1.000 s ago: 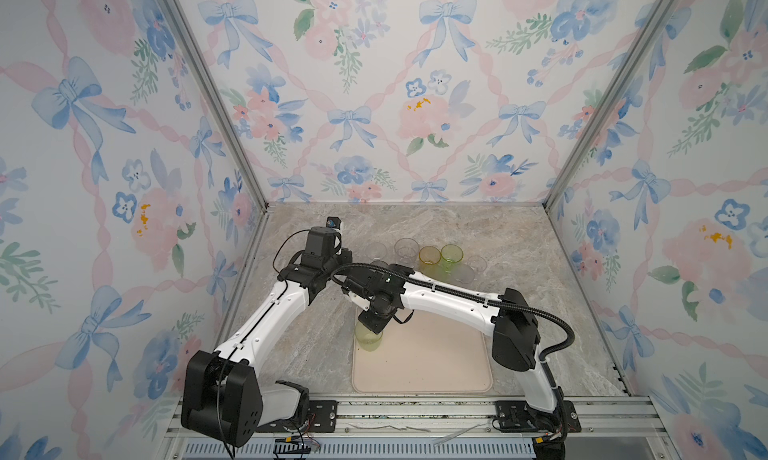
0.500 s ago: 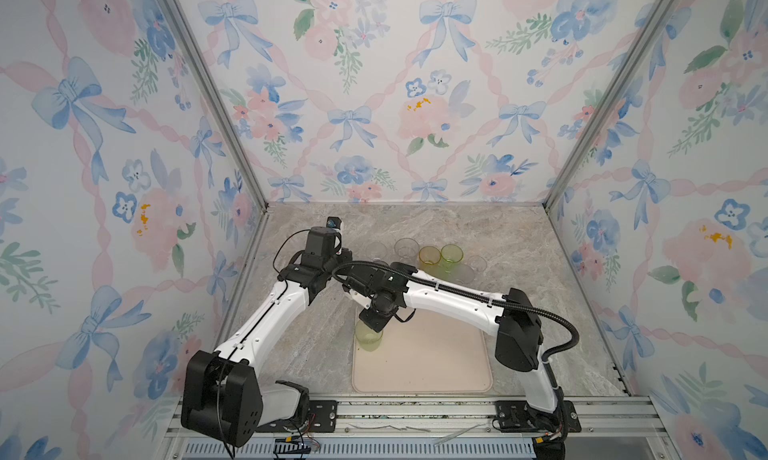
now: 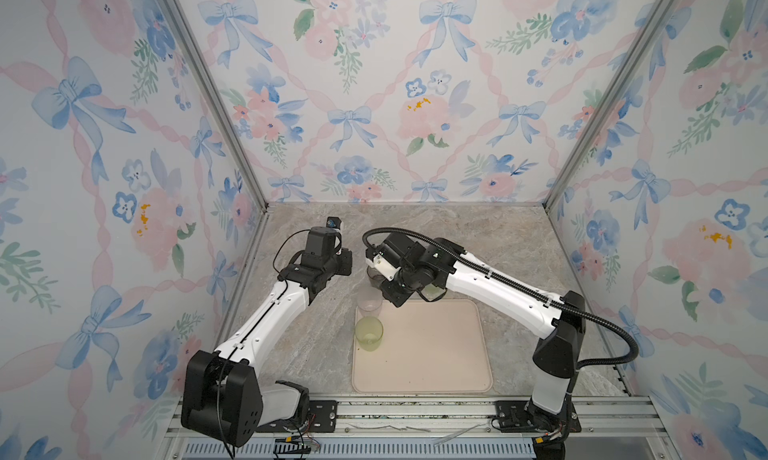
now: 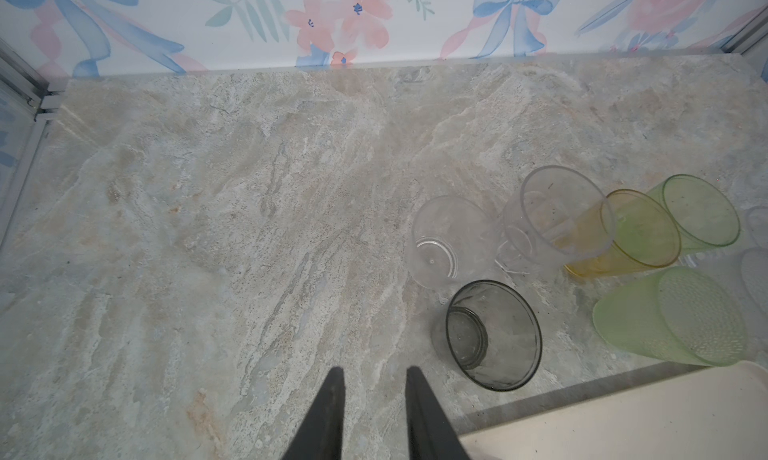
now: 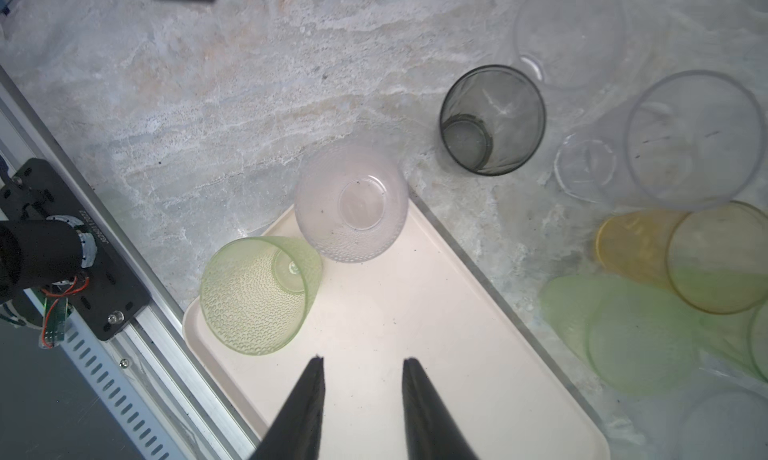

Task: Place the glasses into the tray
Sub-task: 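Raise the right gripper and move it back above the glass cluster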

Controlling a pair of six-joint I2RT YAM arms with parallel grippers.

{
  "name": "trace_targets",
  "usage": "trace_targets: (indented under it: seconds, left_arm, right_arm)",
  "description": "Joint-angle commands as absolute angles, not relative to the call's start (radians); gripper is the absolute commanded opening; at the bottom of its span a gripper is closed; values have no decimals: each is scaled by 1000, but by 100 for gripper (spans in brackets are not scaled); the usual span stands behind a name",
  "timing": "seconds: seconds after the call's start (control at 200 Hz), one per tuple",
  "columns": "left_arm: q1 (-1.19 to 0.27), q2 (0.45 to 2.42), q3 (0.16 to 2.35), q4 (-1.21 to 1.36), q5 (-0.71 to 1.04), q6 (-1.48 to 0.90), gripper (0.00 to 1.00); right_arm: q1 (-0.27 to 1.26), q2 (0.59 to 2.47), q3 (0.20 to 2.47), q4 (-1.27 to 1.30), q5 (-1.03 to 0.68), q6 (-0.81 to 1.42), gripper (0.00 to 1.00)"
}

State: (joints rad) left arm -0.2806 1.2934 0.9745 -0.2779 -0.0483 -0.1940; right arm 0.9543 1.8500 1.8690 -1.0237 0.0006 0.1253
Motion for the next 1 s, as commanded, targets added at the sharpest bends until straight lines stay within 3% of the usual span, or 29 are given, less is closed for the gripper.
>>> trace_targets:
  seconds: [0.0, 0.28, 0.645, 0.996]
  left_arm:
    - [-274, 1321, 983, -284, -59, -186, 27]
    - [-275, 1360, 989, -283, -66, -195, 26]
    - [-276, 1392, 1002, -282, -77, -195, 26]
    - [-276, 1436, 1025, -282, -77, -186, 25]
  right_arm:
    - [873, 1832, 1868, -1021, 18, 106, 34]
    - [659, 1999, 2067, -1015, 12, 35, 29]
    - [552, 2360, 2526, -1150, -3, -16, 27]
    - [532, 2417, 2533, -1129, -20, -4, 27]
